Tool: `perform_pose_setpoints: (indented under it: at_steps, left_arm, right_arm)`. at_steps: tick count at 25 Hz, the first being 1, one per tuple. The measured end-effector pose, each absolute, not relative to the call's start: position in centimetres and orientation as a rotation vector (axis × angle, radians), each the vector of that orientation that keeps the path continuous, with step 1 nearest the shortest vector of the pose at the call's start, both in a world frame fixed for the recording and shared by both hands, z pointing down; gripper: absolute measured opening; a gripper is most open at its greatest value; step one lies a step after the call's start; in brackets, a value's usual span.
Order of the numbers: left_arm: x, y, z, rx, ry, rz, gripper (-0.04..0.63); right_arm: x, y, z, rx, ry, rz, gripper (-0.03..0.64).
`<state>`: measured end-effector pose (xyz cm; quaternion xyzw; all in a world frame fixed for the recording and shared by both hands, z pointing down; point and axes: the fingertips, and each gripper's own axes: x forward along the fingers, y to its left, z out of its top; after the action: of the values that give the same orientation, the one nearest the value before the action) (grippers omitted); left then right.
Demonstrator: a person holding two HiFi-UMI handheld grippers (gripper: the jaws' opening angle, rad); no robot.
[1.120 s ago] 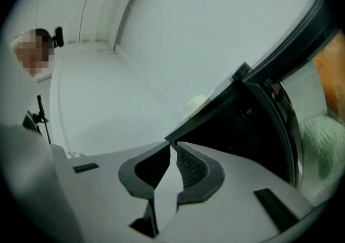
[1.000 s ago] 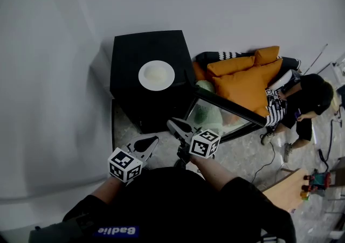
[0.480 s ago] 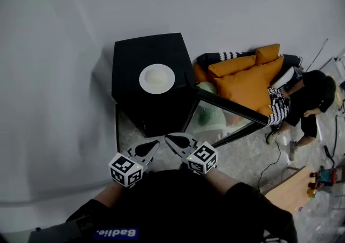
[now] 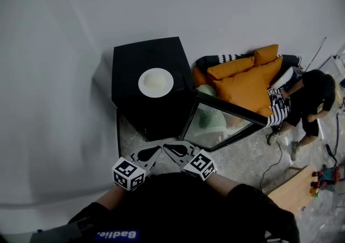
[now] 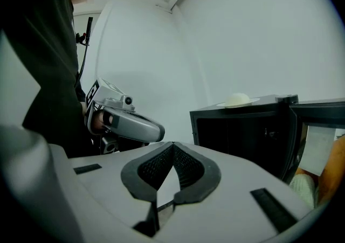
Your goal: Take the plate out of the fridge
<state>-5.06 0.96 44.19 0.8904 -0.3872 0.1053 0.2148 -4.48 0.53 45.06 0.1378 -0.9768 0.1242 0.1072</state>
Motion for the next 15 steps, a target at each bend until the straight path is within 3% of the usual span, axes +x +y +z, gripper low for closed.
perform_pose_setpoints:
  at_steps: [15]
  left_arm:
    - [-4.5,1.02,44.25,2.474,-1.073,0.29,0.008]
  right_arm:
    - [-3.98,0.49,45.1,0.414,-2.867,0.348,0.009]
